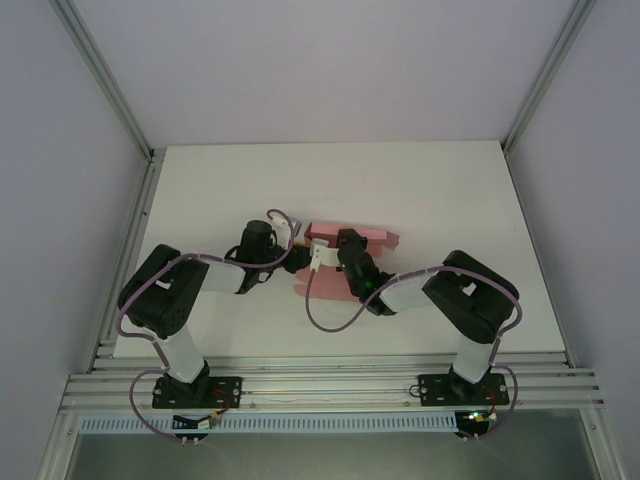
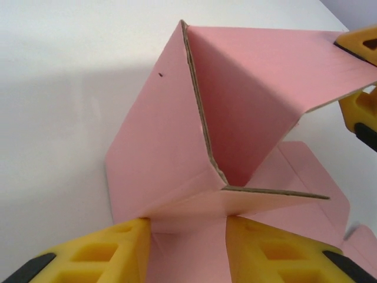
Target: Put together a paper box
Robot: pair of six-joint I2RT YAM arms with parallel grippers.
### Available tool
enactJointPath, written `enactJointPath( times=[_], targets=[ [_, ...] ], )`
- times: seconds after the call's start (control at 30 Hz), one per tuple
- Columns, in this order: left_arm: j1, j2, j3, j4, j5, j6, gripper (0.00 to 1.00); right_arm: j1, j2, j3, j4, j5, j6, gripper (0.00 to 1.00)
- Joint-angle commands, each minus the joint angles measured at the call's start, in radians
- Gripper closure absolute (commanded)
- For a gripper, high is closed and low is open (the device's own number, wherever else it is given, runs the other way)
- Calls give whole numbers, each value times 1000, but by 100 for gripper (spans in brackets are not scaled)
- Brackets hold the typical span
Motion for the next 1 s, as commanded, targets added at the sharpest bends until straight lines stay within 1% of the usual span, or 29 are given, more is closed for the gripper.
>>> enactJointPath(
  times=[0.0, 0.07, 0.13, 0.3, 0.4, 0.5, 0.53, 0.57, 0.63, 0.7, 0.73, 0.83, 0.9, 0.97],
  targets=[
    [-6, 35, 24, 160, -74, 9, 64, 24, 26, -22, -255, -111, 64, 100],
    [-14, 41, 21, 194, -78, 25, 65, 24, 27, -14, -281, -122, 74, 100],
    [-20, 46, 28, 208, -48, 50, 66, 25, 26, -8, -307, -137, 86, 100],
    [-42, 53, 77, 175, 53, 76, 72, 24, 32, 5, -341, -156, 102, 100],
    [-52, 53, 101, 163, 86, 73, 73, 24, 36, 17, -348, -158, 104, 100],
    [-57, 59, 97, 213, 46, 50, 73, 24, 36, 20, -349, -162, 109, 100],
    [-61, 65, 91, 236, -9, 33, 72, 24, 36, 21, -349, -164, 111, 100],
    [-65, 67, 90, 248, -32, 31, 71, 24, 38, 23, -353, -164, 117, 100],
    [-74, 69, 79, 274, -55, 23, 70, 24, 35, 28, -360, -163, 129, 100],
    [-81, 70, 64, 293, -55, 24, 64, 20, 19, 35, -382, -179, 149, 100],
    [-81, 72, 59, 296, -60, 21, 64, 18, 12, 35, -394, -190, 158, 100],
    [-81, 88, 70, 286, -27, 14, 76, 15, -15, 44, -436, -231, 180, 100],
    [-83, 102, 91, 304, 16, -12, 77, 9, -29, 57, -474, -260, 202, 100],
    [-85, 115, 101, 365, 32, -34, 77, 4, -40, 72, -511, -287, 213, 100]
  ],
)
